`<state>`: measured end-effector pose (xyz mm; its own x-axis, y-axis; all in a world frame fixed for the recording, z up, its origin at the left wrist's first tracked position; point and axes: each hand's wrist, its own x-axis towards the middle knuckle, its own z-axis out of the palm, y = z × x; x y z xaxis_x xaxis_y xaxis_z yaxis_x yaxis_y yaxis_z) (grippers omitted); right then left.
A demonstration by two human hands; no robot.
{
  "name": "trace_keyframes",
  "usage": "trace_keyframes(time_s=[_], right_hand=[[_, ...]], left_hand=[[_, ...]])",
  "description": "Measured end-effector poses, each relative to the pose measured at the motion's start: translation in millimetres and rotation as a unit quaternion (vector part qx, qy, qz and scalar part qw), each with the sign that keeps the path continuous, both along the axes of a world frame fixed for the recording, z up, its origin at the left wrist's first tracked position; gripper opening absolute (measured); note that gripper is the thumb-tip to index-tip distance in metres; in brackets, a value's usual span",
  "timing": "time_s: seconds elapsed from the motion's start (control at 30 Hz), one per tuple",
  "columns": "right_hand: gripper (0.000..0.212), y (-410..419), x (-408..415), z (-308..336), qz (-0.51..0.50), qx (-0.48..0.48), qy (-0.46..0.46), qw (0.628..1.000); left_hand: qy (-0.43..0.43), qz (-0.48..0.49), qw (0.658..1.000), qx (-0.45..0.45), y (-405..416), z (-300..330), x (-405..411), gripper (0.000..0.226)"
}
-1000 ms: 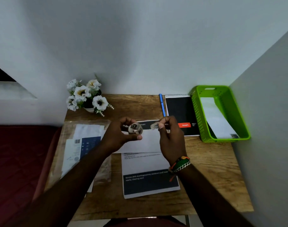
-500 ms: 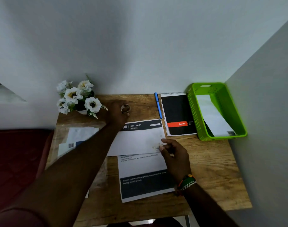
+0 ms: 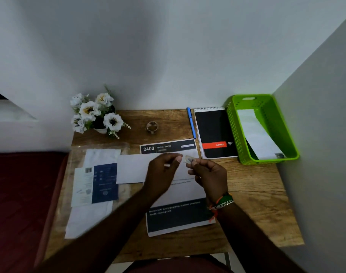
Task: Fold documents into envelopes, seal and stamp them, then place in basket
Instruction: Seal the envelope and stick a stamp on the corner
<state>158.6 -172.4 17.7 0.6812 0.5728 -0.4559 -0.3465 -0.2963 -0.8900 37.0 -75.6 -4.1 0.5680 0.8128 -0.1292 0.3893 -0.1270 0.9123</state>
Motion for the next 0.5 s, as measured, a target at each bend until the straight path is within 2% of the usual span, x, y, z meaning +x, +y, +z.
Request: trace_keyframes(time_s=[0.1, 0.27, 0.33, 0.5], right_hand=[[0.007, -0.7, -5.6, -0.8, -0.024, 0.001, 0.029, 0.999], [0.008, -1.8, -13.5, 0.9, -0.002, -0.004, 0.057, 0.998], [0.007, -1.8, -13.6, 0.0, 0.010, -0.021, 0.035, 0.999], [0.009, -4.0, -2.4, -9.1, 0.032, -0.029, -0.100, 0.994]], left_hand=[[-0.044, 0.025, 0.996, -0.080, -22.7, 12.2, 5.6, 0.018], [-0.024, 0.125, 0.983, -0.135, -19.0, 16.0, 18.5, 0.007], [-0.011, 0.107, 0.985, -0.131, -11.3, 16.3, 20.3, 0.007], [0.074, -0.035, 0.995, -0.049, 2.2, 13.3, 16.7, 0.012]])
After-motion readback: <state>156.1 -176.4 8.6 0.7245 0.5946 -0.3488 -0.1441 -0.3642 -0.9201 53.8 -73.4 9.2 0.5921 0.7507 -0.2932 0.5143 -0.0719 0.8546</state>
